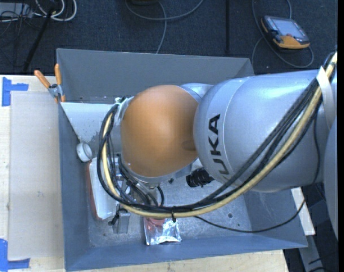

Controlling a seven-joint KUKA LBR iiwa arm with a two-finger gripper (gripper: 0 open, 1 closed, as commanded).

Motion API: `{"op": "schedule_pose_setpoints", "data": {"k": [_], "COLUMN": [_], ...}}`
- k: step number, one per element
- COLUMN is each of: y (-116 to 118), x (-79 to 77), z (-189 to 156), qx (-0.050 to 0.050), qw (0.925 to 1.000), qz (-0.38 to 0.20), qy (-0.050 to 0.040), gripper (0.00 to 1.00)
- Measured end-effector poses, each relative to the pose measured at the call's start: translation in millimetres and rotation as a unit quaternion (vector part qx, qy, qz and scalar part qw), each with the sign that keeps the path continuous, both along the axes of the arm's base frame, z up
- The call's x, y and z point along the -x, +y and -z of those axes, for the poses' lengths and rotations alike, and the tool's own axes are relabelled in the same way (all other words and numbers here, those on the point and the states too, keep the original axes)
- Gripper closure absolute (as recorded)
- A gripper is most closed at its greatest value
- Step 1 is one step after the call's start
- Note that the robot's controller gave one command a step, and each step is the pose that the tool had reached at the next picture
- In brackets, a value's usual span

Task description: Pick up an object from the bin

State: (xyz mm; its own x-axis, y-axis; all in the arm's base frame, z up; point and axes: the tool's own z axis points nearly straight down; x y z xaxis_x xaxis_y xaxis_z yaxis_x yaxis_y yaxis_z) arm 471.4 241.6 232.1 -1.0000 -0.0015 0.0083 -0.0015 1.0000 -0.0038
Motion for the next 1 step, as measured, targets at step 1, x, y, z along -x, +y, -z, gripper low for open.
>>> {"op": "schedule_pose_setpoints", "data": {"k": [1], "y": [-6.3], "x": [-13.5], "z": [112.3], "qx": [0.001], "qw": [0.9938], "qz": [0.111], "qy": [-0.0004], "gripper": [0.00]}}
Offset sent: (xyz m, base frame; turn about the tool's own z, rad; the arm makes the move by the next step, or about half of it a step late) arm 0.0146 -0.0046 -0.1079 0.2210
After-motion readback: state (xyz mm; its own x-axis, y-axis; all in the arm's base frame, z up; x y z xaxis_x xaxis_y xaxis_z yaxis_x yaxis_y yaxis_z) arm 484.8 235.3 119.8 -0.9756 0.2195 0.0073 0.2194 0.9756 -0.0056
